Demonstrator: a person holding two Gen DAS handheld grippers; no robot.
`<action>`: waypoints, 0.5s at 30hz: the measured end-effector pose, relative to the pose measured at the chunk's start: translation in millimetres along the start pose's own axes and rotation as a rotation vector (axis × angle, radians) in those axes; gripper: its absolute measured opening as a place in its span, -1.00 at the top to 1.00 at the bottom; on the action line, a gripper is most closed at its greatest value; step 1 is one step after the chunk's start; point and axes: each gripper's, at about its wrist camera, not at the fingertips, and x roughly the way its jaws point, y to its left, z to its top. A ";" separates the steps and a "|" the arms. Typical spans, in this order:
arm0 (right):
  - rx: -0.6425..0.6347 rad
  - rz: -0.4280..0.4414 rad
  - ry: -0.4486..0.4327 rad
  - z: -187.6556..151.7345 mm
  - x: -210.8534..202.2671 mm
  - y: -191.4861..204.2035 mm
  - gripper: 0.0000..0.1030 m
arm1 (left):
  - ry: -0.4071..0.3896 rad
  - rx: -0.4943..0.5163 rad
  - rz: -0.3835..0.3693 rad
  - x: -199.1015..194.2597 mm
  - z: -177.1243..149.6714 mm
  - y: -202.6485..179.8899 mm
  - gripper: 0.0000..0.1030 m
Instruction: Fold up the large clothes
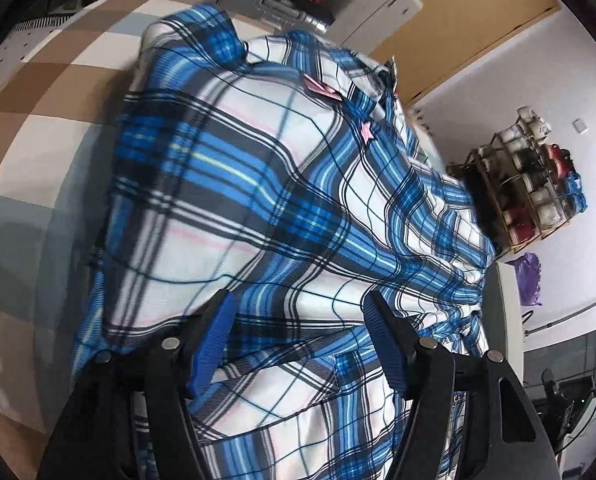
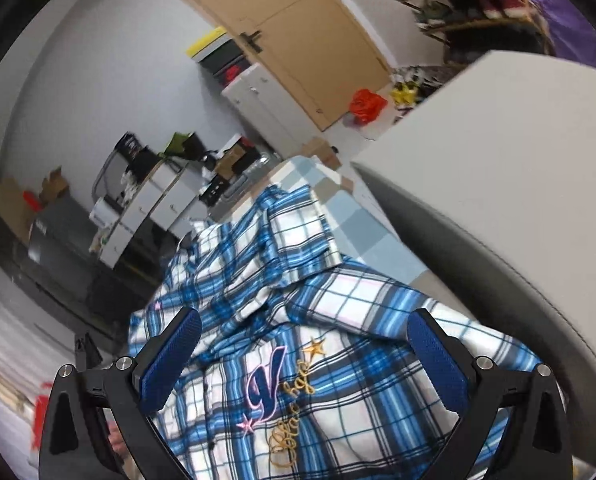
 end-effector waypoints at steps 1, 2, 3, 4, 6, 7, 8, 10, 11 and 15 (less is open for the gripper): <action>-0.014 0.005 0.002 -1.0 1.2 3.3 -1.00 | -0.002 0.012 0.022 -2.4 -0.5 -0.7 -0.03; -0.032 0.011 0.004 -1.8 2.3 7.0 -1.00 | -0.005 0.028 0.047 -4.5 -0.9 -1.4 0.00; -0.051 0.014 0.004 -2.3 3.0 10.3 -1.00 | -0.016 0.043 0.073 -9.9 -4.3 -0.9 0.05; -0.067 0.018 0.004 -2.6 3.7 13.1 -1.00 | -0.021 0.047 0.095 -11.1 -2.5 0.5 0.18; -0.113 0.034 0.007 -5.7 4.5 22.2 -1.00 | -0.019 0.039 0.113 -5.6 0.0 6.1 0.42; -0.132 0.037 0.007 -6.9 4.9 25.4 -1.00 | -0.017 0.030 0.110 4.4 3.5 -0.1 0.55; -0.159 0.039 0.007 -8.6 4.8 30.4 -1.00 | -0.007 0.010 0.097 0.3 3.1 7.0 0.59; -0.212 0.046 0.010 -12.3 4.9 40.3 -1.00 | 0.020 -0.019 0.081 3.0 6.7 11.1 0.60; -0.237 0.045 0.010 -14.2 4.8 45.5 -1.00 | 0.037 -0.024 0.081 -1.2 9.4 9.7 0.60; -0.275 0.056 0.006 -18.7 3.4 61.6 -1.00 | 0.020 0.172 0.102 -14.2 32.8 -56.4 0.03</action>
